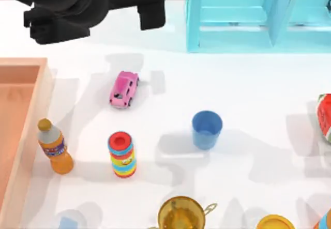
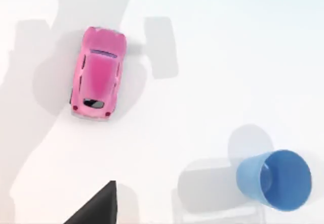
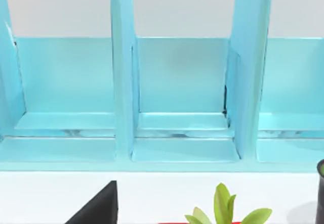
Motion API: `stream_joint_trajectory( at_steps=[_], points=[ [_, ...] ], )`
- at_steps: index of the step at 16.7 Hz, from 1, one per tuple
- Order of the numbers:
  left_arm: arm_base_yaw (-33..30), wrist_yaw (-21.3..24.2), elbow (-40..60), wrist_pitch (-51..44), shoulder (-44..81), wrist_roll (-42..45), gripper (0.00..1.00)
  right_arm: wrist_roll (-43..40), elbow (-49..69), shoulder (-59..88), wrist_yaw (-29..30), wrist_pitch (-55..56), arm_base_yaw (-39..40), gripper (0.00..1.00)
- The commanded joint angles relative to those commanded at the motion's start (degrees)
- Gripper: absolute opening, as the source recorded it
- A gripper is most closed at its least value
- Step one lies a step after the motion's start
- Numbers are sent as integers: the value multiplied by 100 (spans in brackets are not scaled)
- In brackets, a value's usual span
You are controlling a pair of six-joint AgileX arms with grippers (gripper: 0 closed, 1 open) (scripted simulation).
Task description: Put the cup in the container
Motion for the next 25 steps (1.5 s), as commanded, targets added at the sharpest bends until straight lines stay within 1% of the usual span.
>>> stream_joint_trajectory(
  at_steps=[3,6,9,12,14,16,22,25],
  points=[
    [-550,-70,1722,-648,1299,-335,100,0,0,0,0,0,0,100],
    [-1122,-173,3285,-1543,2785,-741,100,0,0,0,0,0,0,100],
    [-1570,-256,4515,-2411,4127,-1171,100,0,0,0,0,0,0,100],
    [-1802,-240,5358,-3071,5060,-1610,100,0,0,0,0,0,0,100],
    [-1855,-166,5693,-3329,5414,-1872,100,0,0,0,0,0,0,100],
    [-1854,-117,5799,-3415,5528,-1966,100,0,0,0,0,0,0,100],
    [-1828,-121,5772,-3388,5533,-1957,100,0,0,0,0,0,0,100],
    [-1815,-114,5364,-2989,5479,-1926,100,0,0,0,0,0,0,100]
  ],
)
